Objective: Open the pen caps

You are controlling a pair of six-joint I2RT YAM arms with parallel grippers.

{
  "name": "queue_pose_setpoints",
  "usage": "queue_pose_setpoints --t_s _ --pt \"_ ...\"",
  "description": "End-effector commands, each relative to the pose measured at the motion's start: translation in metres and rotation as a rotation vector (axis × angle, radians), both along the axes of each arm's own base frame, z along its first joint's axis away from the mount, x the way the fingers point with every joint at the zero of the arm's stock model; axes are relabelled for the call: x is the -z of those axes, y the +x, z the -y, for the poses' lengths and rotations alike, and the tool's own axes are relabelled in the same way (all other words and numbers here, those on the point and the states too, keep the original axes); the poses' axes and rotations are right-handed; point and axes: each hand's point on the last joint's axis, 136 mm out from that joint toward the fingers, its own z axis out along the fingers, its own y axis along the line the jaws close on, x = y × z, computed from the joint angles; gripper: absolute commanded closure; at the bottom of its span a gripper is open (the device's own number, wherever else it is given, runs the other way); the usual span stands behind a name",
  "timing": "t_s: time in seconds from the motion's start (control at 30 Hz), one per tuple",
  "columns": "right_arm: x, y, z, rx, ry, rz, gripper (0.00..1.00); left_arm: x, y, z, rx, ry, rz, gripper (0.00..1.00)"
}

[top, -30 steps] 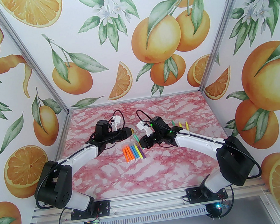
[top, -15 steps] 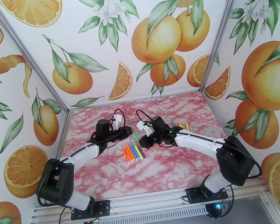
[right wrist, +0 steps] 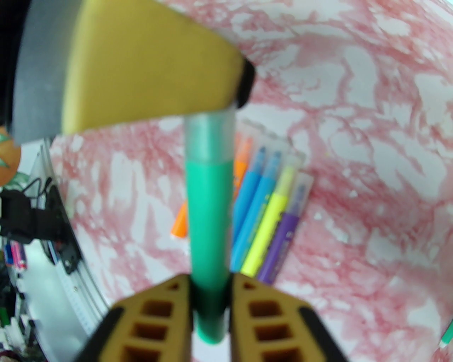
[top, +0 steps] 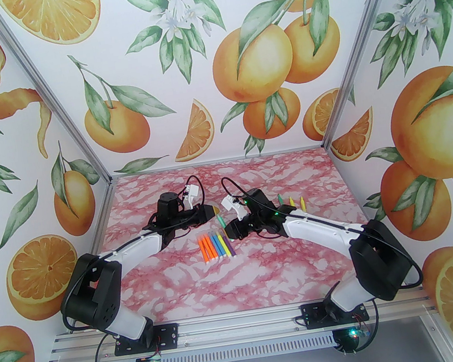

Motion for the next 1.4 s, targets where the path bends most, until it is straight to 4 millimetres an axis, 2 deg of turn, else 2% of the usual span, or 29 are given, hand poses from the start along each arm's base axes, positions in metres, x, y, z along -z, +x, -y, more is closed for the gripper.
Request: queue_pose_setpoints --t_s 0.0,0.13,0.4,0.5,0.63,0.8,0.9,0.97,1.03,1.1,1.23,1.37 --pt "-0.003 0.0 -0.004 -0.018 0.033 0.011 0.7 -0.024 0.002 0.01 0.037 -0.05 0.056 1.0" --pt "0.0 0.0 -0.005 -0.019 0.032 0.004 0.71 -0.024 0.002 0.01 0.036 -0.049 0.056 1.0" --pt "0.006 -0.005 0.0 -0.023 0.005 -0.008 1.0 -0.019 0.008 0.003 0.006 -0.002 0.064 1.0" --pt "0.019 -0.014 0.005 -0.04 -0.031 -0.036 1.0 -0.028 0.02 -0.006 -0.029 0.001 0.078 1.0" --pt "0.039 -0.036 0.014 -0.083 -0.087 -0.082 1.0 -0.045 0.043 -0.035 -0.108 0.015 0.103 1.0" --pt "0.051 -0.059 0.027 -0.108 -0.108 -0.114 1.0 -0.069 0.071 -0.088 -0.238 0.015 0.128 1.0" --pt "0.053 -0.066 0.032 -0.109 -0.114 -0.116 1.0 -0.082 0.08 -0.113 -0.288 0.009 0.137 1.0" --pt "0.052 -0.062 0.036 -0.083 -0.119 -0.101 1.0 -0.086 0.081 -0.124 -0.302 0.03 0.145 1.0" --pt "0.048 -0.047 0.041 -0.016 -0.134 -0.075 1.0 -0.076 0.079 -0.137 -0.318 0.148 0.144 1.0" --pt "0.045 -0.029 0.051 0.064 -0.15 -0.06 1.0 -0.054 0.073 -0.159 -0.363 0.363 0.114 1.0" --pt "0.054 0.015 0.093 0.269 -0.376 -0.003 1.0 -0.014 0.052 -0.208 -0.421 0.712 0.037 1.0" --pt "0.063 0.042 0.111 0.327 -0.507 -0.008 1.0 0.02 0.033 -0.236 -0.413 0.897 -0.059 1.0"
